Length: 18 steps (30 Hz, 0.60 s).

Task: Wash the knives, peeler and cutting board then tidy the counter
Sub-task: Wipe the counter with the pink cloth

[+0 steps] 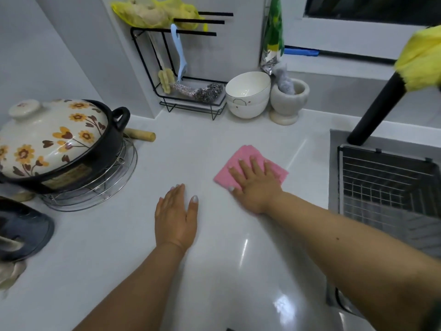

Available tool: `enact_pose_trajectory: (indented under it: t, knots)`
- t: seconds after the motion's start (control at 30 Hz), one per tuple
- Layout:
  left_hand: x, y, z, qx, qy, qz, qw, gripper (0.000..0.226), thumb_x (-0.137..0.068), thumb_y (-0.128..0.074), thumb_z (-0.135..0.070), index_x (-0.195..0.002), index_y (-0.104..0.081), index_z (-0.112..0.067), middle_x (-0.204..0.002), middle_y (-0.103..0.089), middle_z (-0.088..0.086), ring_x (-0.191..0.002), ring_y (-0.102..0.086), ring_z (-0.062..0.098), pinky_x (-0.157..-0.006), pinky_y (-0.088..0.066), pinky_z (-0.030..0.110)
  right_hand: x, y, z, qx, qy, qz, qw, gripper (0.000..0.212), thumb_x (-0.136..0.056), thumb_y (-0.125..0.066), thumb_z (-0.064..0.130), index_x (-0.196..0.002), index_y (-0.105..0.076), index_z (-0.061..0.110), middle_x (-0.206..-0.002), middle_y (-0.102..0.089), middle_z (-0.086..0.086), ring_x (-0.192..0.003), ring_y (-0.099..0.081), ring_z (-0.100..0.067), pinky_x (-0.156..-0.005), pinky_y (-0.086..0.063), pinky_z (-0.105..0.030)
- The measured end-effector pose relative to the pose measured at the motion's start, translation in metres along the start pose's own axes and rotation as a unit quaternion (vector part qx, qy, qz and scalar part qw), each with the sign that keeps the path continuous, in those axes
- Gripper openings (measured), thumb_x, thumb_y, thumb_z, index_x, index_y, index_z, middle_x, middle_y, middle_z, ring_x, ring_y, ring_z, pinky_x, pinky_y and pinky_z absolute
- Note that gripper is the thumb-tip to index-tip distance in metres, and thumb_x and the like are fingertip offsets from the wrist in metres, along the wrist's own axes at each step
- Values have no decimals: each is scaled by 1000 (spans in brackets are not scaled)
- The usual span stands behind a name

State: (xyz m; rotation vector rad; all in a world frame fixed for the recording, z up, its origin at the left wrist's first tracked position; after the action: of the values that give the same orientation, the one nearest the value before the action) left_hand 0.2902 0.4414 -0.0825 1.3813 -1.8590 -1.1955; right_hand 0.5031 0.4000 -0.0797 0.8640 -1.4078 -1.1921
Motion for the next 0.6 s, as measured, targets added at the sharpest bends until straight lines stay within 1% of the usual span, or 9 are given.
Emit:
enact_pose_trajectory:
  t: [0.1, 0.17, 0.23, 0.3, 0.37, 0.43, 0.47, 0.5, 0.6]
  knots:
    - [-1, 1, -1, 12, 8, 6, 1000, 75, -88, -15, -55, -146, -36, -13, -152, -36, 4, -144, -24, 15, -120, -8, 32, 37, -10, 43, 2, 100, -5, 995, 59, -97, -12, 57, -151, 3, 38, -160, 11, 1, -145, 19, -28, -115, 17, -49]
    - [-1, 1, -1, 32, 13, 12, 999, 73, -88, -17, -52, -146, -36, -13, -152, -36, 4, -143, -25, 16, -120, -8, 32, 69, -19, 55, 10, 170, -2, 985, 57, -97, -12, 57, -151, 0, 39, -159, 11, 3, -145, 20, -26, -114, 19, -47]
    - [1, 4, -2, 60, 18, 20, 998, 69, -92, -20, -51, -146, -37, -12, -152, -36, 5, -143, -25, 17, -120, -7, 31, 99, -25, 48, 22, 223, 5, 975, 58, -95, -10, 57, -150, -4, 42, -160, 8, 5, -145, 19, -24, -115, 17, -46]
    - [4, 7, -2, 115, 35, 33, 992, 53, -101, -30, -42, -144, -39, -13, -151, -38, 4, -144, -24, 18, -119, -9, 31, 119, -24, 24, 31, 245, 18, 969, 58, -93, -9, 57, -149, -4, 44, -158, 10, 9, -144, 20, -19, -115, 17, -42]
    - [14, 14, 0, 223, 78, 52, 970, 44, -102, -36, -37, -142, -44, -19, -148, -42, -1, -141, -28, 15, -118, -17, 31, 128, -19, -6, 38, 227, 29, 973, 55, -93, -6, 61, -145, 6, 49, -154, 17, 14, -142, 25, -17, -116, 15, -42]
    - [30, 22, 4, 307, 109, 51, 944, 43, -101, -40, -37, -140, -47, -21, -143, -46, -6, -132, -38, 7, -112, -24, 25, 124, -14, -41, 54, 161, 23, 985, 57, -86, 8, 65, -140, 16, 49, -154, 18, 12, -143, 24, -19, -118, 10, -44]
    - [39, 27, 8, 312, 113, 41, 943, 42, -100, -41, -37, -139, -48, -21, -141, -48, -7, -127, -41, 5, -109, -26, 23, 118, -13, -56, 59, 113, 19, 992, 62, -83, 13, 67, -141, 19, 47, -156, 17, 9, -144, 22, -21, -119, 7, -45]
    - [48, 32, 13, 301, 113, 33, 946, 42, -100, -41, -37, -138, -48, -21, -140, -48, -7, -126, -42, 5, -108, -27, 23, 110, -11, -65, 55, 63, 14, 996, 66, -82, 13, 69, -143, 18, 43, -158, 15, 5, -145, 19, -22, -119, 5, -45]
    - [65, 39, 28, 289, 121, 26, 949, 43, -100, -41, -37, -139, -48, -20, -141, -48, -6, -127, -42, 6, -109, -27, 24, 78, -10, -57, 22, -48, 31, 998, 61, -95, -6, 57, -150, 10, 36, -160, 13, 1, -147, 14, -26, -118, 3, -50]
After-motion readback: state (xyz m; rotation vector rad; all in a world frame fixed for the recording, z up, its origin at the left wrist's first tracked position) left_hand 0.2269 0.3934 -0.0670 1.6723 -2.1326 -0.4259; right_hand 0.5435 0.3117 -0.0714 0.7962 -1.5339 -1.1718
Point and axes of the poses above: each hand's wrist, its own x-axis away from the middle knuckle, its own y-axis out of the back of the hand, z = x × y, the point moved 5 cm from there along -x, towards the middle knuckle
